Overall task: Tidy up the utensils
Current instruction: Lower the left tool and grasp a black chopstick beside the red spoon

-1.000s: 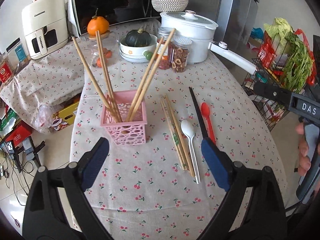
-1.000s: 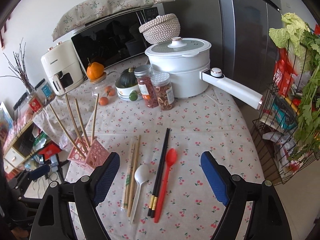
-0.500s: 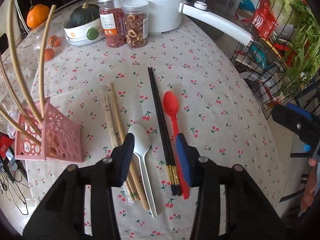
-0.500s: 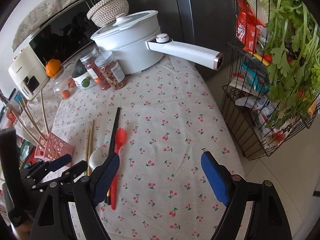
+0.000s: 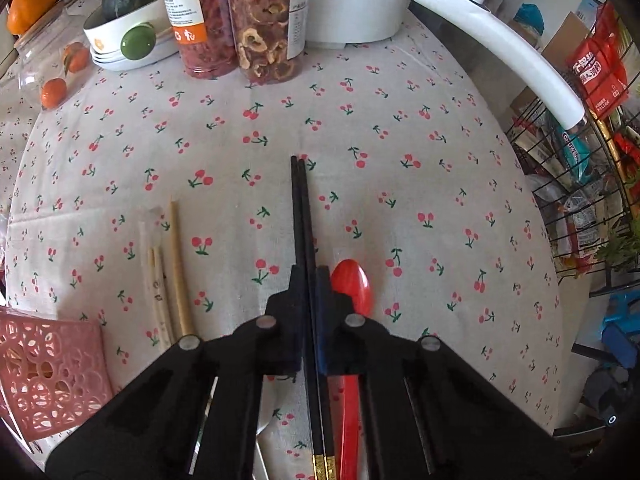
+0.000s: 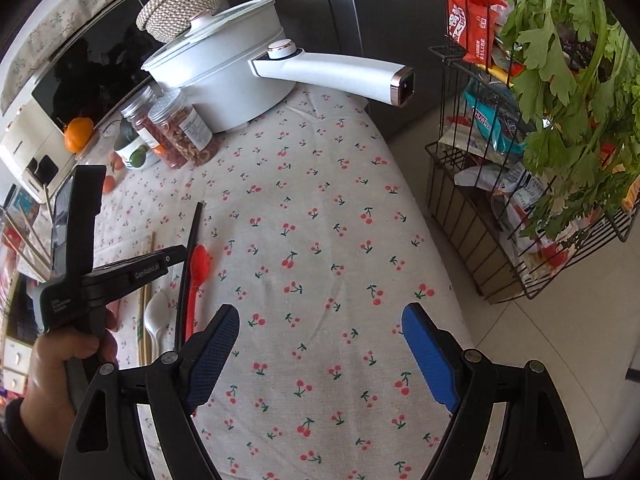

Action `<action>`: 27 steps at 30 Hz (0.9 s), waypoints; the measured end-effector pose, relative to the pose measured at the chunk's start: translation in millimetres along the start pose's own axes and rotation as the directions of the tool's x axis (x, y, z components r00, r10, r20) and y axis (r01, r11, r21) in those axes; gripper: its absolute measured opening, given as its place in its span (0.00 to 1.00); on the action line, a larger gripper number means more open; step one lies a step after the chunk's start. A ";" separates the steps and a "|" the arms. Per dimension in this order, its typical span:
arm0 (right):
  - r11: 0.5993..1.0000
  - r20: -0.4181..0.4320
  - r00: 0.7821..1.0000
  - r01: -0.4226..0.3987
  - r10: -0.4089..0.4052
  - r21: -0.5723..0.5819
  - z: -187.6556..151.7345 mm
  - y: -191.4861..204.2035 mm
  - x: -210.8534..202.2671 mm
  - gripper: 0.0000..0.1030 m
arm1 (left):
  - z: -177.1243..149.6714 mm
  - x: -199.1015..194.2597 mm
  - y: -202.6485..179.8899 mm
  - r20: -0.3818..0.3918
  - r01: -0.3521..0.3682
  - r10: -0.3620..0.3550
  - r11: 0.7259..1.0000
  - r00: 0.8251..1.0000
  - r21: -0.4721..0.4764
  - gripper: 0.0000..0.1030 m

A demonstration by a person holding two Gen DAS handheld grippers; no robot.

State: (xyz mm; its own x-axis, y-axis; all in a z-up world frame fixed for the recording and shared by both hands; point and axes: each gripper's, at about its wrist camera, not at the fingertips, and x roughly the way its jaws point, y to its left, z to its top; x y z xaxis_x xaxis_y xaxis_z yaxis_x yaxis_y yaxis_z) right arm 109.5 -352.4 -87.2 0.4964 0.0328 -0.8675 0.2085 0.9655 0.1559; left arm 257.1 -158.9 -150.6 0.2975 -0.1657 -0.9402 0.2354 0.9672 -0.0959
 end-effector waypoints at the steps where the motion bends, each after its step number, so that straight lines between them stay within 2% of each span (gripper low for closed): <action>1: 1.000 -0.002 1.000 0.003 -0.003 0.004 0.0 -2.2 0.8 0.82 | -0.4 2.1 -0.5 -0.005 -0.008 0.008 1.000 1.000 0.003 0.05; 8: 1.000 -0.010 1.000 0.014 -0.014 0.003 0.2 -3.3 3.9 0.82 | -2.3 5.1 3.6 0.008 -0.022 0.022 1.000 1.000 0.003 0.05; 10: 1.000 -0.014 1.000 0.016 -0.016 -0.005 0.2 -0.4 5.6 0.82 | -0.2 6.5 5.5 0.001 -0.047 0.047 0.999 0.999 0.007 0.05; 13: 1.000 -0.020 1.000 0.015 -0.015 -0.015 0.5 4.3 8.3 0.82 | -0.5 7.3 15.7 -0.005 -0.031 0.031 1.000 1.000 -0.007 0.06; 20: 1.000 -0.029 0.999 0.017 -0.018 -0.021 1.9 12.1 14.1 0.82 | 3.8 14.4 15.4 -0.012 -0.054 0.054 0.999 0.998 0.004 0.07; 27: 1.000 -0.027 1.000 -0.006 0.006 -0.011 7.1 26.0 20.2 0.82 | -31.1 -41.6 14.3 0.057 0.020 -0.027 0.993 0.998 0.115 0.06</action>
State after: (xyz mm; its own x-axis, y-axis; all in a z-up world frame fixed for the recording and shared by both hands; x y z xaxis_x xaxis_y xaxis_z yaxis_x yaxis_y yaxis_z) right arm 131.0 -328.5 -97.3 0.4750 0.0455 -0.8788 0.1960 0.9681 0.1561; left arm 219.2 -132.2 -123.0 0.3435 -0.2024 -0.9171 0.3459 0.9351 -0.0768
